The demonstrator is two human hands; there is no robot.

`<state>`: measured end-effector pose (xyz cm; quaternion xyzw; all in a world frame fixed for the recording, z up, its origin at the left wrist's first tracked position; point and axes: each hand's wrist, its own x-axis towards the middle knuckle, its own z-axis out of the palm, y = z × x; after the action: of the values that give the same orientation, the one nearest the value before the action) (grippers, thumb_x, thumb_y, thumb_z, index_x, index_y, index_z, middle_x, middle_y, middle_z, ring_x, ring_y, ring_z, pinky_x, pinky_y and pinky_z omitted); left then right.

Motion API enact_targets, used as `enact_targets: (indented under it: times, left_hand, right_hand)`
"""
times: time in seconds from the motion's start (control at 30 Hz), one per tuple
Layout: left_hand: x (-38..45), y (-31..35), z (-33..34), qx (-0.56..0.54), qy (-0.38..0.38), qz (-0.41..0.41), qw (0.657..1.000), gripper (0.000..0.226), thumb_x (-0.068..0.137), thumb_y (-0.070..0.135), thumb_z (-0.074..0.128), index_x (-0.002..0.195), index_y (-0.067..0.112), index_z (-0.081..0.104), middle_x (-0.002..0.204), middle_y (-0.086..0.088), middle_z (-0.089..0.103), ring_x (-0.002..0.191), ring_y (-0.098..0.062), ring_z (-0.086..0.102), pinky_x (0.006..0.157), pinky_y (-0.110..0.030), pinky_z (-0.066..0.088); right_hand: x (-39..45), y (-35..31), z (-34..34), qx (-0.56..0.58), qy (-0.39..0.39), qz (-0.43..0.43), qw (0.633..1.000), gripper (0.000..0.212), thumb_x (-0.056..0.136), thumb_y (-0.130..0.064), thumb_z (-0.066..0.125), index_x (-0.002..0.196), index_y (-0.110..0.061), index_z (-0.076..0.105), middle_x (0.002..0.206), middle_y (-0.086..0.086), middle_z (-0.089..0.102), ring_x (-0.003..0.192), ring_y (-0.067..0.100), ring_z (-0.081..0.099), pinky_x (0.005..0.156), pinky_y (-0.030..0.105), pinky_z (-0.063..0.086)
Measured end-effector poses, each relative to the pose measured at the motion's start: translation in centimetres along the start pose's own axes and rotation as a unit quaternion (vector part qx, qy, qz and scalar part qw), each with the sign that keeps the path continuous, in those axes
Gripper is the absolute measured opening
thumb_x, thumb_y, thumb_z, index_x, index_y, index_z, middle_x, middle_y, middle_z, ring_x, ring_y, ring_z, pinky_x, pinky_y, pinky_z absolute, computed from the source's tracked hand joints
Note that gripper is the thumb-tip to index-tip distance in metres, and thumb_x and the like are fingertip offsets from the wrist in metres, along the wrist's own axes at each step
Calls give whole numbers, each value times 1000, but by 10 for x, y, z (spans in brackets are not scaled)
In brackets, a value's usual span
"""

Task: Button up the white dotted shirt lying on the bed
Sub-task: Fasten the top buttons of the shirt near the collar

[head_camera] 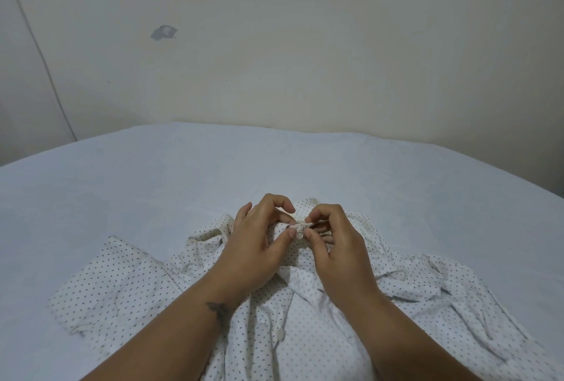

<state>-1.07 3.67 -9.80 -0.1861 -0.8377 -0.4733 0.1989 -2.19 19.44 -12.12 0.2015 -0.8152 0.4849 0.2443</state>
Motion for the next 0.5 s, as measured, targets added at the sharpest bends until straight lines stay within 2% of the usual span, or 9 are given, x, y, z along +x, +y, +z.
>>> enact_targets:
  times: [0.1, 0.17, 0.27, 0.37, 0.5]
  left_hand:
    - [0, 0, 0, -1, -7, 1, 1000, 24, 91, 21, 62, 104, 35, 48, 90, 19, 67, 107, 12, 51, 106, -58, 32]
    - [0, -1, 2, -5, 6, 1, 1000, 24, 91, 22, 62, 104, 34, 48, 88, 19, 66, 93, 13, 54, 102, -56, 36]
    - [1, -3, 4, -14, 49, -11, 999, 22, 90, 28, 62, 98, 42, 47, 91, 21, 63, 69, 0, 44, 75, -40, 40]
    - [5, -6, 1, -54, 101, -28, 993, 25, 90, 23, 64, 91, 43, 49, 93, 15, 64, 69, -3, 41, 72, -33, 38]
    - [11, -7, -2, -107, 133, -36, 985, 24, 88, 12, 65, 91, 30, 51, 91, 5, 64, 88, -8, 63, 81, -27, 49]
  right_hand:
    - [1, 1, -1, -2, -1, 5, 1000, 27, 92, -11, 62, 100, -33, 48, 92, -5, 62, 84, 9, 64, 69, 37, 58]
    - [1, 0, 0, 3, 6, 11, 1000, 27, 92, -12, 64, 102, -32, 50, 93, -6, 63, 85, 6, 64, 70, 29, 57]
    - [2, -2, -1, 3, 33, -7, 999, 26, 89, -11, 67, 102, -29, 53, 98, -9, 59, 89, 3, 62, 70, 15, 52]
    - [2, -3, -2, -19, 7, -37, 999, 16, 89, -13, 67, 89, -26, 57, 89, -14, 56, 83, 5, 59, 68, 14, 49]
    - [1, -3, -1, -48, -49, -31, 997, 6, 87, -21, 70, 84, -23, 65, 78, -17, 60, 75, 2, 57, 63, 12, 45]
